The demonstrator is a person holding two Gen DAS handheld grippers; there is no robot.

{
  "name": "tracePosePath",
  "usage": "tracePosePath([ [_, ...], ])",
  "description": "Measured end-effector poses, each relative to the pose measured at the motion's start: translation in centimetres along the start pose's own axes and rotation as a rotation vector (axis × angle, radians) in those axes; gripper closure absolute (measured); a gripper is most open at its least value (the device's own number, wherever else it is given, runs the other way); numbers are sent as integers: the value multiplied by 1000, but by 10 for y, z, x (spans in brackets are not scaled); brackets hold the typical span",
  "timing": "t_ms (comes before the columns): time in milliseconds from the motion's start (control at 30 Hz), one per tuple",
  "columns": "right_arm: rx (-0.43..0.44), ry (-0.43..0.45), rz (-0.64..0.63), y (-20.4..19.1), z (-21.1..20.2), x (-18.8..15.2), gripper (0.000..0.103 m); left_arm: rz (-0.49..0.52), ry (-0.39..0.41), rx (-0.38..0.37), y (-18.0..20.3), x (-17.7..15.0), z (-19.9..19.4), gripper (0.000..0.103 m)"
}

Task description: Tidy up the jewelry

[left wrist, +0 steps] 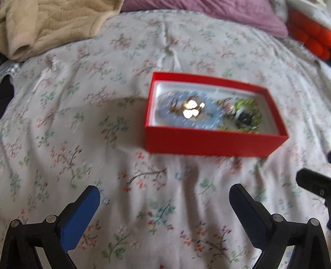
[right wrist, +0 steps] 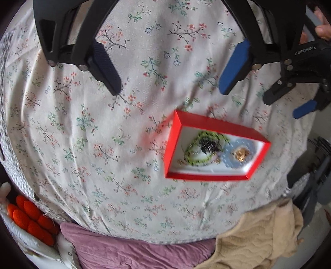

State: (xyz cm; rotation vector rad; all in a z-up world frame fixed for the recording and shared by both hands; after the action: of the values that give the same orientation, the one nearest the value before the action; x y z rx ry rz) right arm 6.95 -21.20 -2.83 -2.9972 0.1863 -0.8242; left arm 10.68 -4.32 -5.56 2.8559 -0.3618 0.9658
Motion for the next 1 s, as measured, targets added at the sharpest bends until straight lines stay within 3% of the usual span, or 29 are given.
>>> tracePosePath([
  [200, -55, -35, -32, -2, 11, -12, 0, -24, -8, 35, -8, -4, 0, 1],
  [1000, -61, -37, -28, -9, 16, -11, 0, 4, -21, 41, -2, -4, 1, 1],
])
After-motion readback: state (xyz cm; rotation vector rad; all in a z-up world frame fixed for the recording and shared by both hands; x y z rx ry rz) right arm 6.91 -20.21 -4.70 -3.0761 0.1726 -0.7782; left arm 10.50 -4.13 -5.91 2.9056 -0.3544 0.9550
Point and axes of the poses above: each gripper's, at about its wrist camera, not at the fingertips, and z roughly the way its jaws point, y to its right, x to its top, the point moved 8 cm from there along z, roughly the way its jaws point, and after that the axes turned 7 degrees about y, right-handed, at the moved point
